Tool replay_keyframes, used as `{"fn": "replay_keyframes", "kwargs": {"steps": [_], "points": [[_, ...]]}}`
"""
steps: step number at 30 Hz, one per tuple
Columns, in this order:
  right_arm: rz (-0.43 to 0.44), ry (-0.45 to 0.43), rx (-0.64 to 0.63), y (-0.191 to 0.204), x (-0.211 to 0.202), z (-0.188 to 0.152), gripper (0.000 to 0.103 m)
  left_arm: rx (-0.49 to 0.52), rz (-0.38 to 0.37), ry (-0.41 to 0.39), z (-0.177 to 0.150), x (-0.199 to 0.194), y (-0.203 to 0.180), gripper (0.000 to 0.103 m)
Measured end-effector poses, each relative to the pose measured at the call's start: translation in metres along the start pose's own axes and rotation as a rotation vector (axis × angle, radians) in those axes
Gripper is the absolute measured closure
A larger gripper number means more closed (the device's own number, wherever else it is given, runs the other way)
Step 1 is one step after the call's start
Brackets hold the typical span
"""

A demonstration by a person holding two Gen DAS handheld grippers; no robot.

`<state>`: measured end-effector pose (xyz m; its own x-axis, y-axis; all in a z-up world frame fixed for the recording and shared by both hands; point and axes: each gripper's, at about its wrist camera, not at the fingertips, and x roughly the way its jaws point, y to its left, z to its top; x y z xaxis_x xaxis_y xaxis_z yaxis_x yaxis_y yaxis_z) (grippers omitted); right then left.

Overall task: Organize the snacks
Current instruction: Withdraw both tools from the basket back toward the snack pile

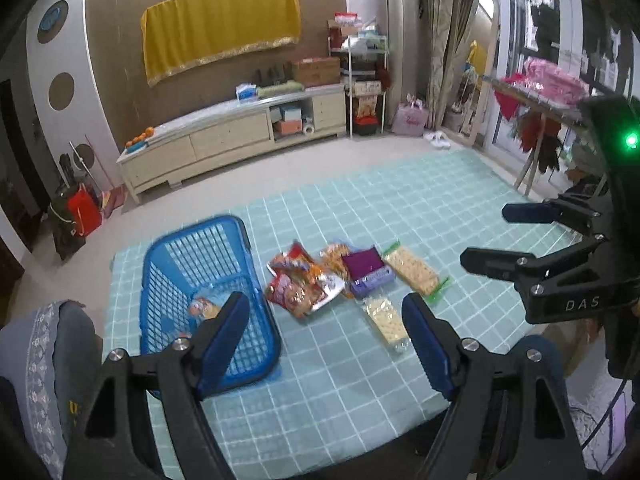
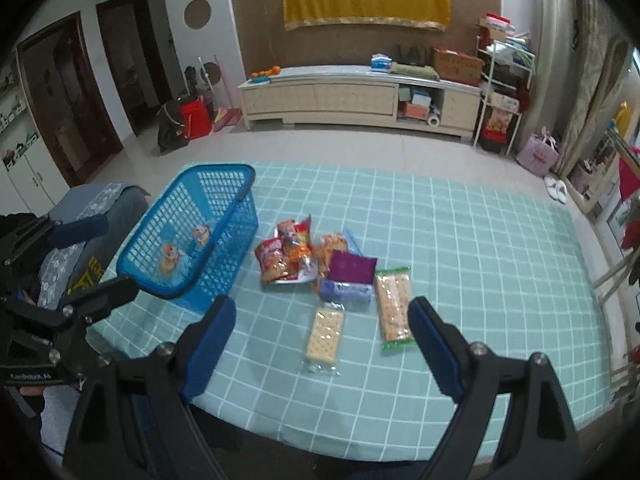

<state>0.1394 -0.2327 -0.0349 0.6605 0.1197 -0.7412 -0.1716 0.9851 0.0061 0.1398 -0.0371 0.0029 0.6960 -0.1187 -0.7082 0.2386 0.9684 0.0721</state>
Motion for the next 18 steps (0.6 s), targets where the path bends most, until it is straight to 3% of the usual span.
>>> {"fn": "replay_keyframes", "kwargs": {"steps": [7, 10, 18], "points": [[-0.046, 0.049, 0.010, -0.021, 0.014, -0.028, 0.013, -0.014, -0.027, 0.079, -0.014, 0.034, -0.025, 0.026], [-0.007, 0.097, 0.045, -0.033, 0.025, -0.035, 0.013, -0.038, -0.039, 0.121, -0.016, 0.053, -0.031, 0.026], [-0.049, 0.142, 0.046, -0.051, 0.051, -0.048, 0.013, -0.079, -0.080, 0.218, -0.024, 0.106, -0.041, 0.026]]}}
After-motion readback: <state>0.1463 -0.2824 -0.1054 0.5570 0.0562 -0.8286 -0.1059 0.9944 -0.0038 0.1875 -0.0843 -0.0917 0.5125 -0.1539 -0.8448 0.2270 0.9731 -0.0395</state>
